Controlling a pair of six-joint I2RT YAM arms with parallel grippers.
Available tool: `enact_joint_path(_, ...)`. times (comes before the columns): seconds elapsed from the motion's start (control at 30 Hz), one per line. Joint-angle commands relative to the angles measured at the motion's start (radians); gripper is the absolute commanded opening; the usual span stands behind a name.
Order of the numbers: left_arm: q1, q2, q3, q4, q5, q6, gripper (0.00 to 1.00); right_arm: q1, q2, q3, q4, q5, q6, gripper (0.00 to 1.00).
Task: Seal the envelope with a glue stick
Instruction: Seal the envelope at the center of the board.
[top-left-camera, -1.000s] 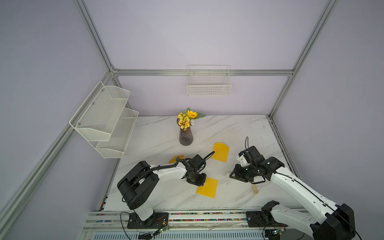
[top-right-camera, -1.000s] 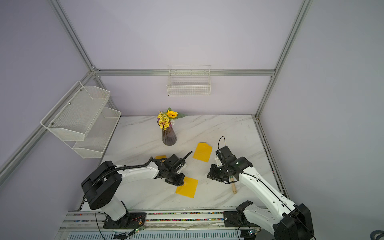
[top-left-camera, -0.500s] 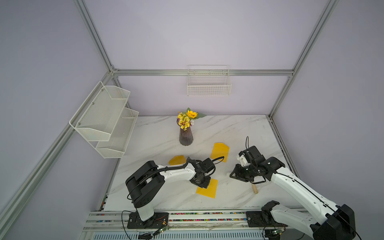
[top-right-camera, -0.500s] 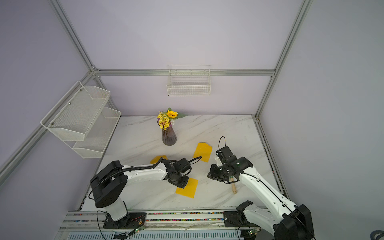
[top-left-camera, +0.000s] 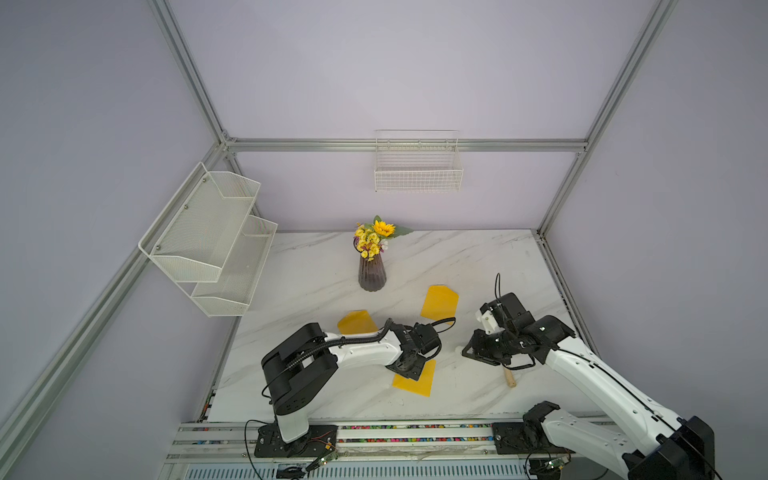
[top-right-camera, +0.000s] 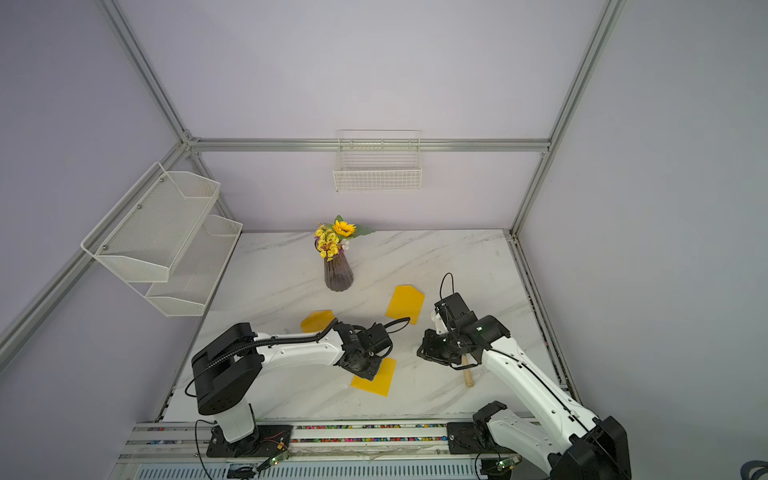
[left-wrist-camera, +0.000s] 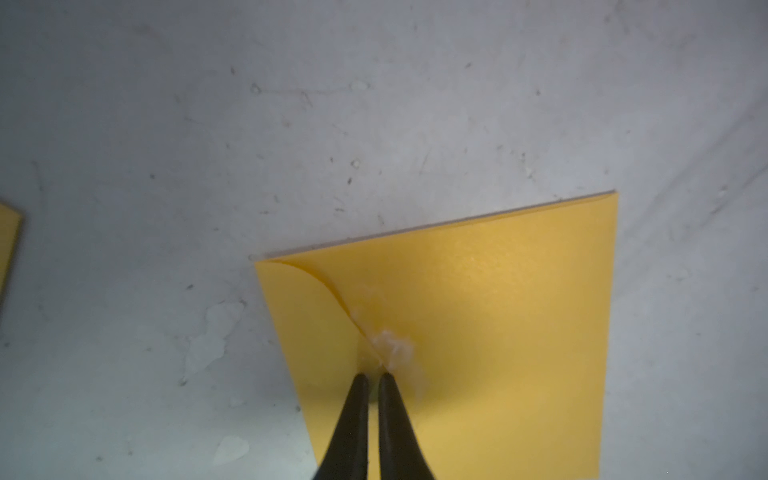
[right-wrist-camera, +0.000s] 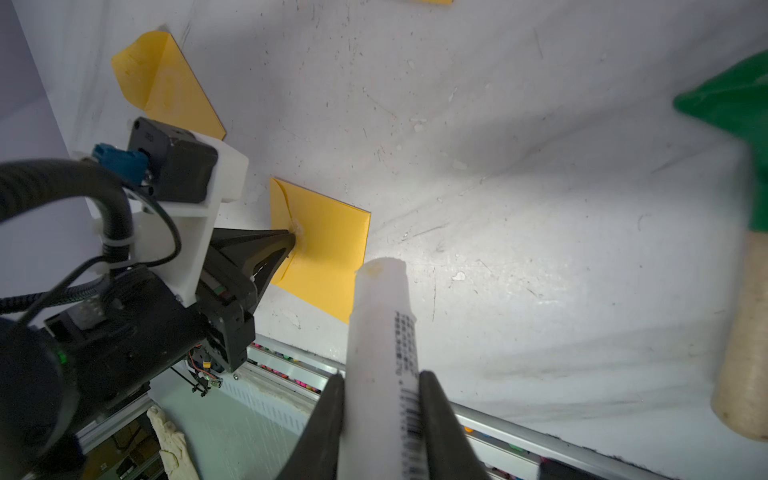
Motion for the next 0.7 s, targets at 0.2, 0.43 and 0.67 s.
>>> enact_joint_path(0.2,-0.027,0.025,-0.002,-0.093,-0.072,0.023,0.12,-0.006,-0.004,0.061,-0.038,0.021,-0.024,0.0)
enact_joint_path(0.43,0.001,-0.087,0.056,-0.111,-0.098,0.073,0.14,-0.008,0.011,0.095,-0.055,0.036,-0.039,0.0)
enact_joint_path(0.67,0.008,-0.098,0.03,-0.083,-0.044,0.077,0.15,-0.008,0.028,0.109,-0.055,0.035,-0.042,0.0)
